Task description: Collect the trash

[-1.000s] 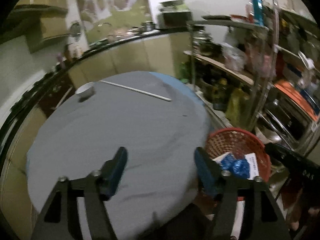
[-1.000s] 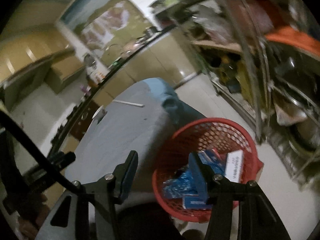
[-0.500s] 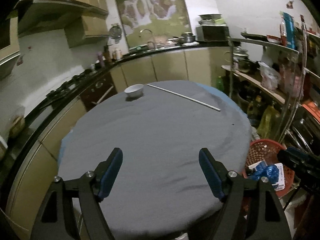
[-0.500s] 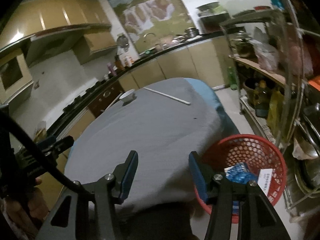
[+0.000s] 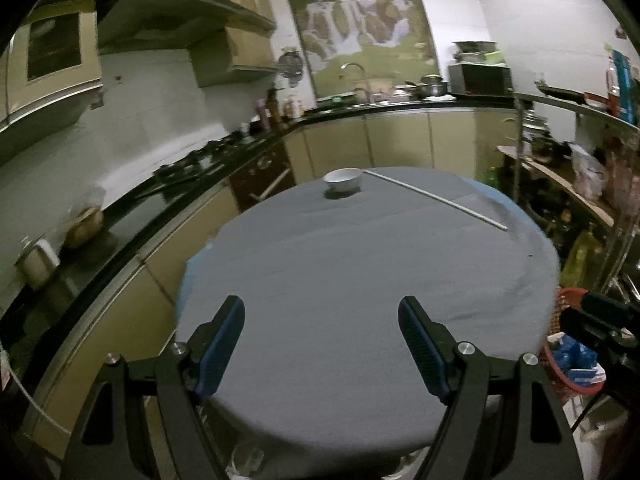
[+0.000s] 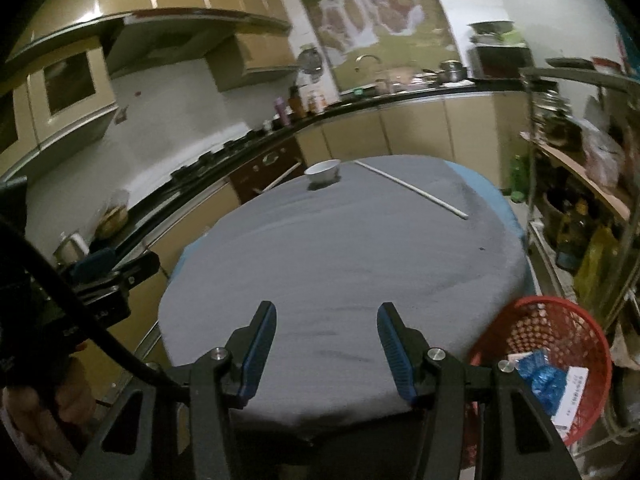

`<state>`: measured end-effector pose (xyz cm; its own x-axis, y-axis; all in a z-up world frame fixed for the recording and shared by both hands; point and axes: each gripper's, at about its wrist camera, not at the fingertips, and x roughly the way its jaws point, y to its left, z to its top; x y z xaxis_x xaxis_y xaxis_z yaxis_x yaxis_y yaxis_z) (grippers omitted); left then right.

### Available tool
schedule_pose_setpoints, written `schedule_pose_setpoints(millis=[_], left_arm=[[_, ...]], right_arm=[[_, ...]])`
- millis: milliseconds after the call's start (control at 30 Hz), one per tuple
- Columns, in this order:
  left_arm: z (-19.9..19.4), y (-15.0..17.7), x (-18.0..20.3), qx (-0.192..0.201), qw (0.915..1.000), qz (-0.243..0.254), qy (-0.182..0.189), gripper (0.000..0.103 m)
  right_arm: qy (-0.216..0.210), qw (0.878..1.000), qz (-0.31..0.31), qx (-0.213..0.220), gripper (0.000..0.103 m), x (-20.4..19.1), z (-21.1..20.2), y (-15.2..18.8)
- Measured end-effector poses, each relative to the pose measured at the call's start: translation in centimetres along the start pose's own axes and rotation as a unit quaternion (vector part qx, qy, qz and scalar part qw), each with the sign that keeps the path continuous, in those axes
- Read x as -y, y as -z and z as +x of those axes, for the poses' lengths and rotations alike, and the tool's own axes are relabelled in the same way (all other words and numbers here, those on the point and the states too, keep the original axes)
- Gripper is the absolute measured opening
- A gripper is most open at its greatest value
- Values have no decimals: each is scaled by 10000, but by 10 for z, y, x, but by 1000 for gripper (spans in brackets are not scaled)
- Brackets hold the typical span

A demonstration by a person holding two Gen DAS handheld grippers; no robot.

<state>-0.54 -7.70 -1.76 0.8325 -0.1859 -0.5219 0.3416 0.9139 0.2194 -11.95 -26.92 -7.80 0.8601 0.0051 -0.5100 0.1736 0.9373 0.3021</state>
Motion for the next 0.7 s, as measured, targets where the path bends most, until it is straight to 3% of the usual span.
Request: schedule_pose_setpoints(millis=[333, 700], left_arm=[[-1, 20, -51, -173, 9993, -315, -88, 80], [-4, 32, -75, -181, 9983, -550, 45, 80]], right_arm=[[-157, 9987, -492, -38, 57, -63, 20, -9], [24, 9952, -978, -95, 57, -110, 33, -10]])
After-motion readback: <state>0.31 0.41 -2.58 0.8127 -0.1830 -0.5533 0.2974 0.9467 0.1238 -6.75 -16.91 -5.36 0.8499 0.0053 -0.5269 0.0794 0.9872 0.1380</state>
